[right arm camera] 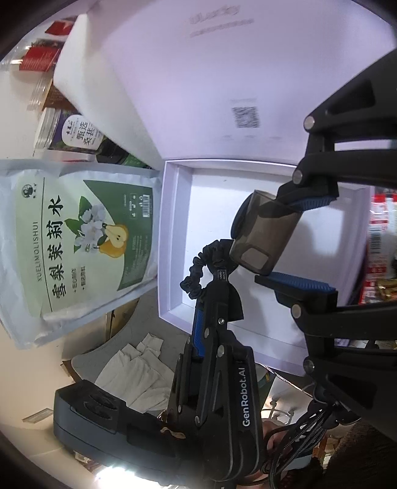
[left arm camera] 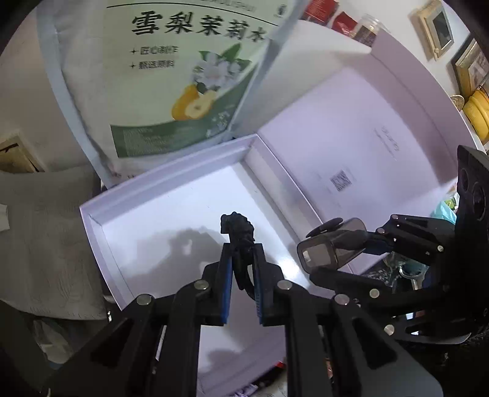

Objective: Organize objects
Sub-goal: 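Carry scrunchie with left tool into white box while right tool carries cup there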

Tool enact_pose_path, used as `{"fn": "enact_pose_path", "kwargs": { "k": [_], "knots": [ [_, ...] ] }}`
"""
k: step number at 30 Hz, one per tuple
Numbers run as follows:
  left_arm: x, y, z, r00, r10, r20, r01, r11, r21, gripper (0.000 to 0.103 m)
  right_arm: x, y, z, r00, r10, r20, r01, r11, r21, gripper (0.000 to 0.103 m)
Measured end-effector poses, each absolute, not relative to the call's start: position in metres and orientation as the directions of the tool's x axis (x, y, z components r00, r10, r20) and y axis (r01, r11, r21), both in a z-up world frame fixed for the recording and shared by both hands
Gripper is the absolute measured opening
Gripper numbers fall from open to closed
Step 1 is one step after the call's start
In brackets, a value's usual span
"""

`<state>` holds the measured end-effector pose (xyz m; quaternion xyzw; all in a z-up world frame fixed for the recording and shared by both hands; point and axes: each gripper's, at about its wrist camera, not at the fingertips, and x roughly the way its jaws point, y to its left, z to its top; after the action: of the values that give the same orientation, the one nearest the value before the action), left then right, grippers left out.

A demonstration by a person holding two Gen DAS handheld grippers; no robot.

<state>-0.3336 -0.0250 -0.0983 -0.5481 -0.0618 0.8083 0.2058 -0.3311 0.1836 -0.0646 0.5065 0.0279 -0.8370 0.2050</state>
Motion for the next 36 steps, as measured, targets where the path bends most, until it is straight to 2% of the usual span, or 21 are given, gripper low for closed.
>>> {"fn": "enact_pose_path", "kwargs": {
  "k": [20,36],
  "knots": [
    [-0.382,-0.051,-0.134,-0.326,0.308,-0.894,-0.274,-0.936,-0.222,0.012,-0.399,0.171,-0.117,-0.374,-0.352,-0.858,0.336,-0.914,0.228,0.037],
    [-0.392,-0.072,-0.169,-0.284,0.278,-0.917,-0.193,-0.954,-0.23,0.012,-0.418,0.151,-0.143,-0.325,-0.333,-0.885,0.371,-0.906,0.204,0.038]
  ]
}}
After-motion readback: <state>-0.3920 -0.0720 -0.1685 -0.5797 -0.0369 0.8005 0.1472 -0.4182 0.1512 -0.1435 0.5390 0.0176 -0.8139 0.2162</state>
